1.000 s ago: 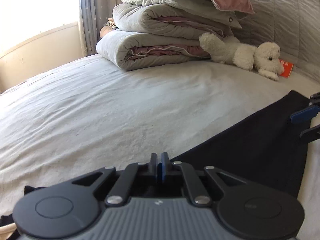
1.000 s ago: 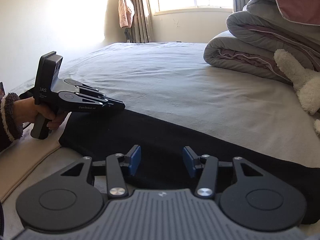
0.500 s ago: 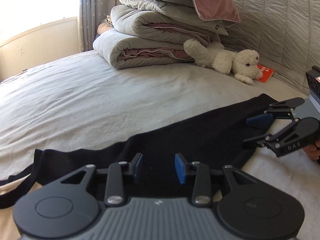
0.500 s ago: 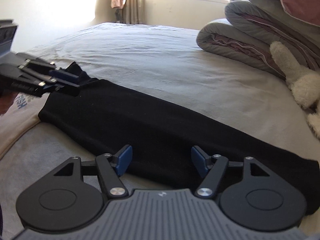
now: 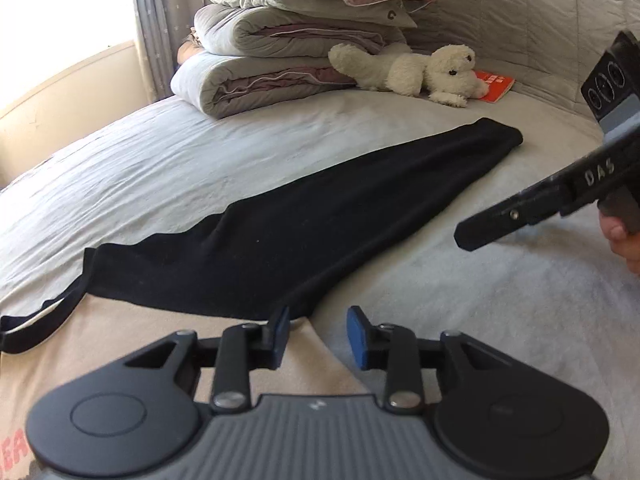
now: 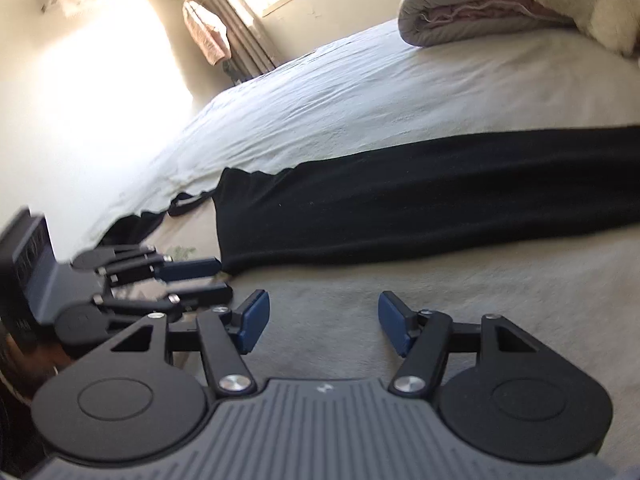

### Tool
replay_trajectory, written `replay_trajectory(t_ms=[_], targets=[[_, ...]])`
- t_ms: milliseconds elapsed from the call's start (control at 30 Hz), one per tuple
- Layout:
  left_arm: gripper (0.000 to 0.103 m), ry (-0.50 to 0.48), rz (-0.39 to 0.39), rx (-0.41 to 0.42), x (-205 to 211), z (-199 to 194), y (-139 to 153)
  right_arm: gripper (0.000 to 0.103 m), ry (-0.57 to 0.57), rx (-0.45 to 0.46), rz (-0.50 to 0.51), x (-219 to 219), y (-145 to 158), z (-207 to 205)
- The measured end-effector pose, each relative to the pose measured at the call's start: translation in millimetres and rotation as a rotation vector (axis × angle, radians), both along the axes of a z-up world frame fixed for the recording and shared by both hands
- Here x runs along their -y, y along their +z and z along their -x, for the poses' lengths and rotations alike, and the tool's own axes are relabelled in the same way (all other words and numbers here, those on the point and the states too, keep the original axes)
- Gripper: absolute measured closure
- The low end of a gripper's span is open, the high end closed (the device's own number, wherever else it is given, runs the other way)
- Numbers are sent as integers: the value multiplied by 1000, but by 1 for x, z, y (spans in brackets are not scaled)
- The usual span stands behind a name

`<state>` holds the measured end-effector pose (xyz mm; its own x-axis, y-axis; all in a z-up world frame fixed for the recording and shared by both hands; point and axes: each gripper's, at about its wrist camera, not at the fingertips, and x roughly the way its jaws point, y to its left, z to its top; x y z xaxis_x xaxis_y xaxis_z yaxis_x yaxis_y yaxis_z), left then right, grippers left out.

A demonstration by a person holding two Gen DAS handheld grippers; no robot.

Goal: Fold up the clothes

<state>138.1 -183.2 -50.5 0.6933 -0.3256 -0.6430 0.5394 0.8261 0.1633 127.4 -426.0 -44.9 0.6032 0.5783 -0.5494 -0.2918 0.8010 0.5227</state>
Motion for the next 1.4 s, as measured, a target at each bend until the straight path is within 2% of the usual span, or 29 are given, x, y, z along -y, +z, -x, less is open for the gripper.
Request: replay_trajectory(t_ms=[133,167,200,233,367,533,633,733,833,867,1000,1067,1167,1267,1333,1400], targets=[[73,34,-79,31,15,4,-4,38,-42,-74,-164,-5,-4,-5],[77,45,-94,42,18,5,-5,38,-49,-93,-202,-7,-6,-6],[96,64,-104,53,18,5,-5,38,-57,-102,-227,-9,-8,-6],[98,85,-107,65,18,5,-5,38,-66,-111,-251,-11,-10,-6],[100,106,21,43,0,9,2,38,-113,-118,-337,-15,-16,-6],[100,115,137,2,-15,7,4,38,-138,-112,-359,-34,-19,-11],[100,121,170,2,-18,8,4,38,-138,-94,-349,-52,-20,-14],[100,117,163,-8,-16,8,3,39,-154,-74,-359,-69,-22,-17],[100,106,136,-14,-13,8,0,54,-279,-51,-380,-69,-26,-13],[100,103,128,-16,-12,7,-1,63,-334,-53,-403,-64,-29,-11],[100,96,124,-23,-12,6,-4,88,-521,-64,-462,-32,-40,-3],[99,92,125,-24,-13,6,-5,96,-610,-85,-502,-13,-46,-1],[98,81,131,-27,-14,7,-6,99,-711,-82,-511,6,-47,6],[87,68,162,-45,-19,12,-4,99,-788,-78,-482,18,-45,13],[73,52,200,-61,-22,19,-4,100,-838,-78,-462,27,-45,17],[69,42,227,-69,-23,29,-4,103,-885,-80,-439,34,-44,22]])
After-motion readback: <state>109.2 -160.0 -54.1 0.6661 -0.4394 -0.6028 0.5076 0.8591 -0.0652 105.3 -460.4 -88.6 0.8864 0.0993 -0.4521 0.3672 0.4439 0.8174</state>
